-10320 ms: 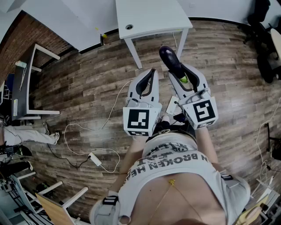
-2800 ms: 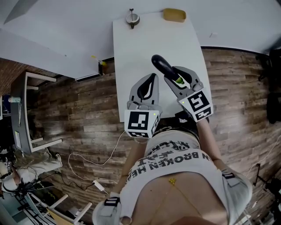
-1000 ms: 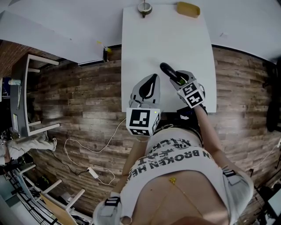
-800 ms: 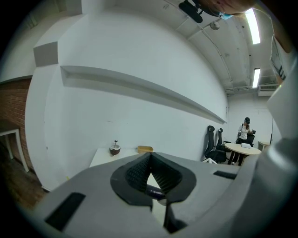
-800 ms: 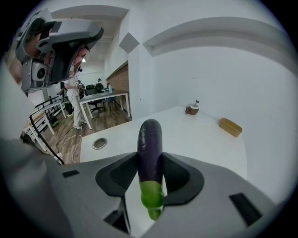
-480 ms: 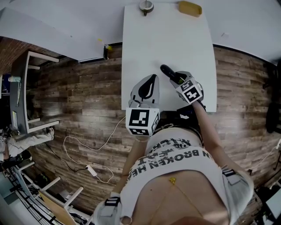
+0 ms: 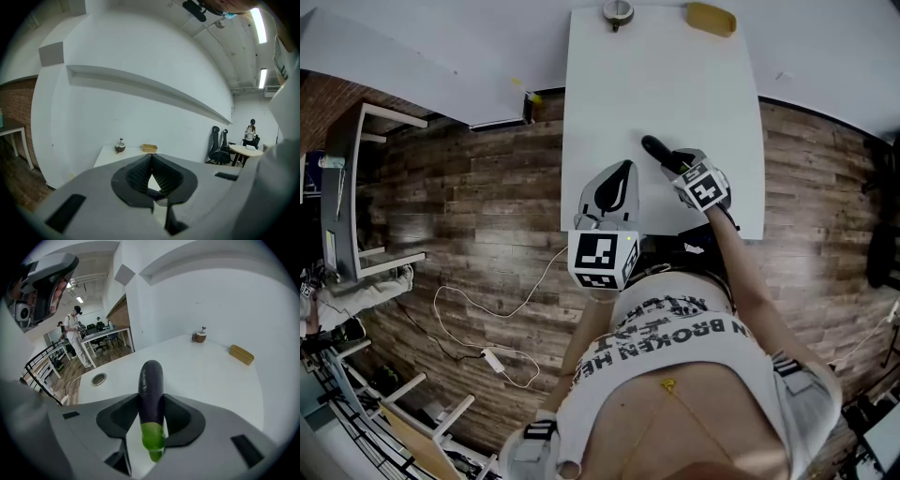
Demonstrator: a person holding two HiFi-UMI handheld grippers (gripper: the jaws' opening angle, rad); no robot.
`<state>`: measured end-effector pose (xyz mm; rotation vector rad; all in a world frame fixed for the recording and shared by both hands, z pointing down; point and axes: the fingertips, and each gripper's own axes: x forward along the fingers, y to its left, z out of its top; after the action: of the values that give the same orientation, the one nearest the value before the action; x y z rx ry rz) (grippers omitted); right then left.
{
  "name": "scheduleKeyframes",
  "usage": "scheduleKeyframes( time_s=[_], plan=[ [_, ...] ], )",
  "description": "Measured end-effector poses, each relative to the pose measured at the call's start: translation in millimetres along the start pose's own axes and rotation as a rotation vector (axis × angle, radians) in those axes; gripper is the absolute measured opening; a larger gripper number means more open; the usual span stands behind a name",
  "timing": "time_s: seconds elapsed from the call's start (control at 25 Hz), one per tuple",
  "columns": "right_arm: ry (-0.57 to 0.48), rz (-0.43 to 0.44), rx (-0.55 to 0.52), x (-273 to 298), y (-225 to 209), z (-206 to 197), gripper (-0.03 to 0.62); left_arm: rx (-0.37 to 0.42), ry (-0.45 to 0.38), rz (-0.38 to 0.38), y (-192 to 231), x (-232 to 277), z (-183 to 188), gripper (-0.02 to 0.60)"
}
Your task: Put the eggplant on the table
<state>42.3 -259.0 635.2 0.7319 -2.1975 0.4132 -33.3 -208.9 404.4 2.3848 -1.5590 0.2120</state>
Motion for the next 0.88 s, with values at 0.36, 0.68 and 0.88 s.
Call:
scheduleKeyframes(
  time_s=[0.36,0.68,0.88],
  plan=[
    [0.056,0.016,0.010,16.0,1.3,-18.4,0.167,-0.010,0.008,0.018,7.7,-5.4,-5.0,-0.002],
    [0.081,0.021,0.012,25.8,-0.6,-32.3,0.167,-0.009,0.020,0.019,12.3,-3.3,-8.7,-0.002],
    [0.090,0.023,0.013,29.0,-0.8,-36.0,0.167,-0.010,0.025,0.014,11.9,-0.4,-9.2,-0.002]
  ],
)
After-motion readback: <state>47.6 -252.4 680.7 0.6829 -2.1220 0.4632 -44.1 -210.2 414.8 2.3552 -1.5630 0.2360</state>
